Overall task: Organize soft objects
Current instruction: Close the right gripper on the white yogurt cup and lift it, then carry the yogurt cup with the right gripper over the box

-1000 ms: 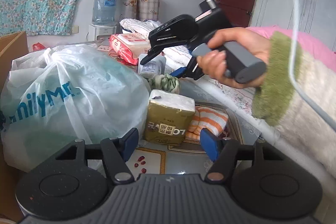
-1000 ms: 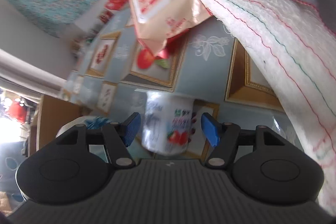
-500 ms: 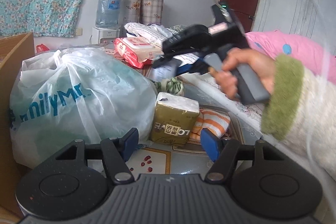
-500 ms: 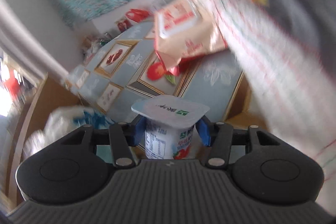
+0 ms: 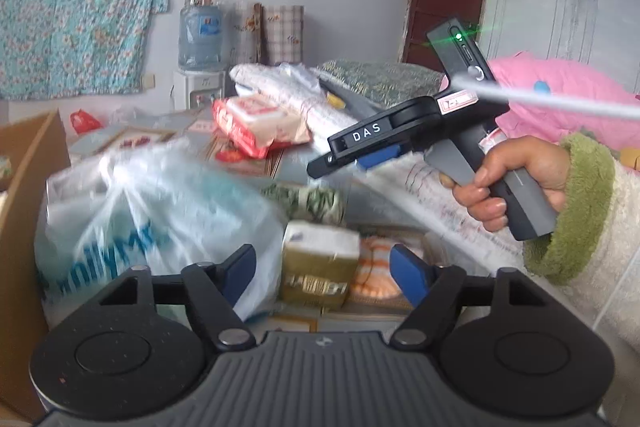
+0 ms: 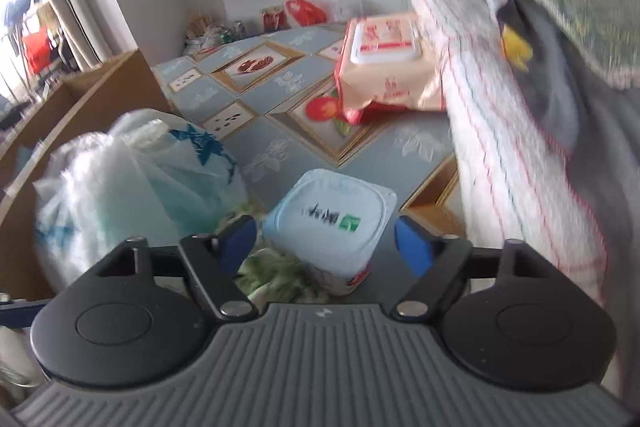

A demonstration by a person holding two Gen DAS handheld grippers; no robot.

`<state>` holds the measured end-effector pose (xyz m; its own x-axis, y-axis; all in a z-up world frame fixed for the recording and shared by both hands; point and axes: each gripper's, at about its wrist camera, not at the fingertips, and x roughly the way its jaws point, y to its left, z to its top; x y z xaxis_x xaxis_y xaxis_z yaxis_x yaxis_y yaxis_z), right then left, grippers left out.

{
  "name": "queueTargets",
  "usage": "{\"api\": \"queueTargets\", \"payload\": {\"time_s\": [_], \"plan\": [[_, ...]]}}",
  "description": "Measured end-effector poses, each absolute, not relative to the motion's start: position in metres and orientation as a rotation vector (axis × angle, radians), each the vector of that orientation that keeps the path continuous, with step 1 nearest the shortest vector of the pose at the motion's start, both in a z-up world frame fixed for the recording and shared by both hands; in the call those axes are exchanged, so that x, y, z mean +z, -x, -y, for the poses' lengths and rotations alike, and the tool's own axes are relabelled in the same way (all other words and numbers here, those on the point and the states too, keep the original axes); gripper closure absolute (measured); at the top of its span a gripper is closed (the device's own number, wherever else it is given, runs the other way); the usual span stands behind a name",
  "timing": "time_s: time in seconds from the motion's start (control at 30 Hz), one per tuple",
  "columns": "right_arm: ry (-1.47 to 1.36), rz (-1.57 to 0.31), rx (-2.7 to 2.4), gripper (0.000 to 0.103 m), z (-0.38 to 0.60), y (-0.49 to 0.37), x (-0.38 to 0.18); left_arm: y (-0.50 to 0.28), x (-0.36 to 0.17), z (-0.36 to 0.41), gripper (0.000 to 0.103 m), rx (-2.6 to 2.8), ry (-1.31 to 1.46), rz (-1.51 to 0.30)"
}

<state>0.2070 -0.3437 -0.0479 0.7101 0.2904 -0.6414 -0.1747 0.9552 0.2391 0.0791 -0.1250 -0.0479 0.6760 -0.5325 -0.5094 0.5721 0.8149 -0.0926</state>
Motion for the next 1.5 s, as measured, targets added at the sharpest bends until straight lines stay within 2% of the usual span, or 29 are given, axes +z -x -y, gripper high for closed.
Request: {"api": "queueTargets", "payload": {"time_s": [0.2, 0.33, 0.57, 0.73, 0.83, 0.9, 1.07, 1.5], "plan": [[-0.397, -0.758, 0.323, 0.024, 0.375, -0.207, -0.025, -0.096, -0.023, 0.149, 0.018, -0.628, -0.096, -0.525], [-0.464, -0.778, 0.310, 0.027, 0.389, -0.220, -0.025, -0.135, -0.016, 0.177, 0.017, -0.623, -0.128, -0.603], [-0.556, -0.861, 0.348, 0.047, 0.402, -0.244, -0.050, -0.200, -0.032, 0.230, 0.017, -0.623, -0.288, -0.752], [-0.637, -0.900, 0.359, 0.054, 0.418, -0.257, -0.068, -0.223, -0.058, 0.258, 0.018, -0.631, -0.361, -0.856], [-0.668, -0.929, 0.372, 0.059, 0.423, -0.263, -0.079, -0.230, -0.066, 0.265, 0.023, -0.628, -0.374, -0.871], [-0.692, -0.935, 0.391, 0.062, 0.425, -0.264, -0.084, -0.232, -0.070, 0.270, 0.036, -0.629, -0.391, -0.878], [-0.707, -0.930, 0.427, 0.071, 0.425, -0.265, -0.083, -0.232, -0.075, 0.275, 0.050, -0.615, -0.420, -0.874], [-0.671, -0.861, 0.402, 0.072, 0.417, -0.259, -0.056, -0.231, -0.049, 0.265, 0.052, -0.611, -0.326, -0.791]]}}
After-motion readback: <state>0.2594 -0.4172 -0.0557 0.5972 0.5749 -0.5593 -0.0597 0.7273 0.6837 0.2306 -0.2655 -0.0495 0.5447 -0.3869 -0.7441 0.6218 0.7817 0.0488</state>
